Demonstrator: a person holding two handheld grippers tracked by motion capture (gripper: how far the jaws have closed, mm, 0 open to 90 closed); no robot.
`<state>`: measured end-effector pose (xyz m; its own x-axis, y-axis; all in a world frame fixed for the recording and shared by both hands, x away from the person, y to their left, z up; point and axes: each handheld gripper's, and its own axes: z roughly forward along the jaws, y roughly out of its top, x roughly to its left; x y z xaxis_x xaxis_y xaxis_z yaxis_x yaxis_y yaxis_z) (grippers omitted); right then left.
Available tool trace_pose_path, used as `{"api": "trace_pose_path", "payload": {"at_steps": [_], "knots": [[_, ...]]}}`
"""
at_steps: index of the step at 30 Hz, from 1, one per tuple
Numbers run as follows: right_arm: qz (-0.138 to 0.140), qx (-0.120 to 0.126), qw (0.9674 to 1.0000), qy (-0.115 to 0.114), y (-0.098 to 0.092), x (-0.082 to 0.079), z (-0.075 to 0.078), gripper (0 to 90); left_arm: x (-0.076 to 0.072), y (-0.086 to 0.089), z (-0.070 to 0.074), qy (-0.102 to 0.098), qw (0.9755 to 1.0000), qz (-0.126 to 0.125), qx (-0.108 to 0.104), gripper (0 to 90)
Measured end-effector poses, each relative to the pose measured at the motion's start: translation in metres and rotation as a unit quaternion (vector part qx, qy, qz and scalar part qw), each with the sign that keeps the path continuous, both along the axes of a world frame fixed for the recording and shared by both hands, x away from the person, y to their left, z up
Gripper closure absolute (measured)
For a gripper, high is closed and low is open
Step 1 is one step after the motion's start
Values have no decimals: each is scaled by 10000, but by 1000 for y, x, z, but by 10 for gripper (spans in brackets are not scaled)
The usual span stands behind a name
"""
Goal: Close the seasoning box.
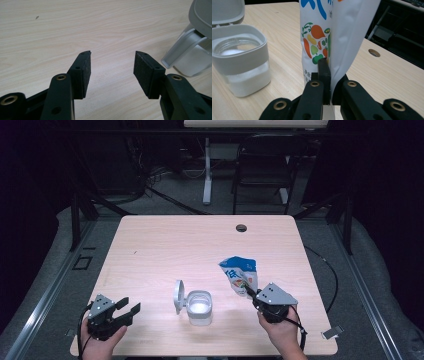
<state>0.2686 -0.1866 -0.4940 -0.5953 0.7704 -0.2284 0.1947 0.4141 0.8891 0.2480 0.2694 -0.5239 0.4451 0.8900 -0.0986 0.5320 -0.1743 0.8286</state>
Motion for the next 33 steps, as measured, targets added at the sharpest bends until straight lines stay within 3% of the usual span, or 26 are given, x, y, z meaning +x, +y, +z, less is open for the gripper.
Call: {"api": "trace_pose_path", "payload": {"at_steps": [8,12,15,33], "knots": [[-300,400,9987,49,-6,7,-2,896,1,0,0,2,10000,11,-14,483],[-571,311,9979,17,-8,8,-4,896,2,0,0,2,10000,7,-30,484],[-721,386,9966,57,-11,10,-9,896,2,0,0,0,10000,3,-13,483],[-1112,315,9931,207,-23,15,-26,895,-3,2,6,-44,10000,32,-19,483]]}}
